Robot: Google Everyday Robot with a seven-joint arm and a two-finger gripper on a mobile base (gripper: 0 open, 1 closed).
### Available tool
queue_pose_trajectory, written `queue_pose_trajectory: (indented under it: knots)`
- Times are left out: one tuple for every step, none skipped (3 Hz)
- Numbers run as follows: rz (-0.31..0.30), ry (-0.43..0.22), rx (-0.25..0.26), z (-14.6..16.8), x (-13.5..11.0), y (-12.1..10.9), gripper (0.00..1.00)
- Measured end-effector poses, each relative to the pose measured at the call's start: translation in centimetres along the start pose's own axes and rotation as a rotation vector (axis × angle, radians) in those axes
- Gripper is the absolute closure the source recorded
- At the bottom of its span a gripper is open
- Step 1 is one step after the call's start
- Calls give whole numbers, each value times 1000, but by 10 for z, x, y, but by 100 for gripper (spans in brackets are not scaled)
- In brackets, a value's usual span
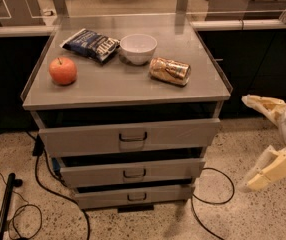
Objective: Open middle drawer
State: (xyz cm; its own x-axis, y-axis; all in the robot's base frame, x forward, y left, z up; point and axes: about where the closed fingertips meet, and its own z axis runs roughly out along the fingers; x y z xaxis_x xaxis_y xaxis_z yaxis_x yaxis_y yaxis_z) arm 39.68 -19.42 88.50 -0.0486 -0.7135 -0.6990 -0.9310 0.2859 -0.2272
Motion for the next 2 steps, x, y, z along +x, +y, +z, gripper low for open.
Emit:
queue_pose_trajectory:
  knots:
    - [42, 4, -19, 20, 8, 9, 0]
    - [93, 48, -36, 50, 25, 21, 0]
